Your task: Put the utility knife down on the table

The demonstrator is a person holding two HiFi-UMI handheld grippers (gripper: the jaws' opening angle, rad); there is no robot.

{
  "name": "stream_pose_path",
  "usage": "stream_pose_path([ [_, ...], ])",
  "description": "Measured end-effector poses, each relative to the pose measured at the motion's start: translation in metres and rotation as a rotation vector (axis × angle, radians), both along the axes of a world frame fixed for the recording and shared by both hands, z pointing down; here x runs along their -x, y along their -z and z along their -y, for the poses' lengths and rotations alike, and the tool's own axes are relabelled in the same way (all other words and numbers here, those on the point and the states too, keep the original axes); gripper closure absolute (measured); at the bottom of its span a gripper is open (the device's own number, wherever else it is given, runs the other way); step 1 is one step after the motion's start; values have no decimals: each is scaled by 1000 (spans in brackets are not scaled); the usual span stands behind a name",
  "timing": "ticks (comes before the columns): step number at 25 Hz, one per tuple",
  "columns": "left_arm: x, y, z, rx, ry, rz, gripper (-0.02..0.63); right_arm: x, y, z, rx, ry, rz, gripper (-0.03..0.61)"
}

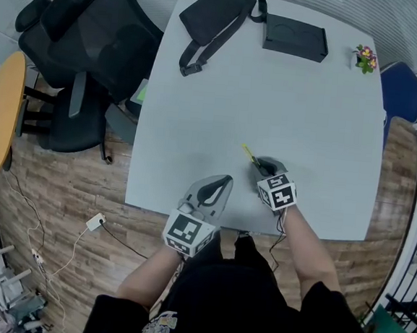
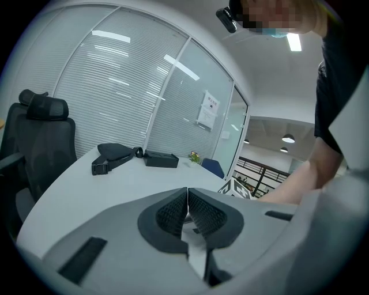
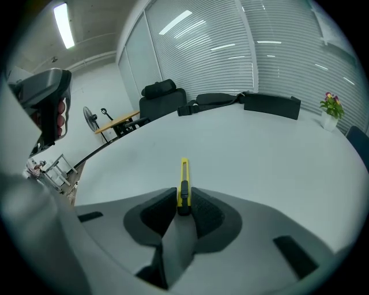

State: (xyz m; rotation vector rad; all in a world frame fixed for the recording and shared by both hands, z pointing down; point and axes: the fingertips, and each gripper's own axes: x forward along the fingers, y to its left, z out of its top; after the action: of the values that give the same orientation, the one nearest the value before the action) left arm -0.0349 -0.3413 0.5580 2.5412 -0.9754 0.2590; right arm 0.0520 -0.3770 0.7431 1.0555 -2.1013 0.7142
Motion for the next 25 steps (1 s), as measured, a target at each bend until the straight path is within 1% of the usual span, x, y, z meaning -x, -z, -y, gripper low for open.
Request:
stream_pose_path([
  [5, -2, 3, -3, -8, 6, 13, 607, 0, 4, -1, -11, 16, 12, 456],
  [9, -3, 9, -6, -24, 18, 20, 607, -4, 24, 1, -67, 4, 41, 456],
  [16, -19, 28, -21, -70, 49, 29, 607, -25, 106, 4, -236, -40, 173, 484],
  [17, -22, 32, -25, -80, 54, 31, 607, -28, 120, 2, -267, -39, 192, 502],
  [19, -29, 41, -37, -99, 66, 35, 607, -35, 149, -5, -332, -31, 231, 575],
  [22, -35, 56, -56, -128, 98, 42, 607, -42, 198, -20, -432, -6, 297, 575],
  [25, -34, 71, -75, -168, 151, 52, 607, -49, 242, -38, -518, 27, 357, 575],
])
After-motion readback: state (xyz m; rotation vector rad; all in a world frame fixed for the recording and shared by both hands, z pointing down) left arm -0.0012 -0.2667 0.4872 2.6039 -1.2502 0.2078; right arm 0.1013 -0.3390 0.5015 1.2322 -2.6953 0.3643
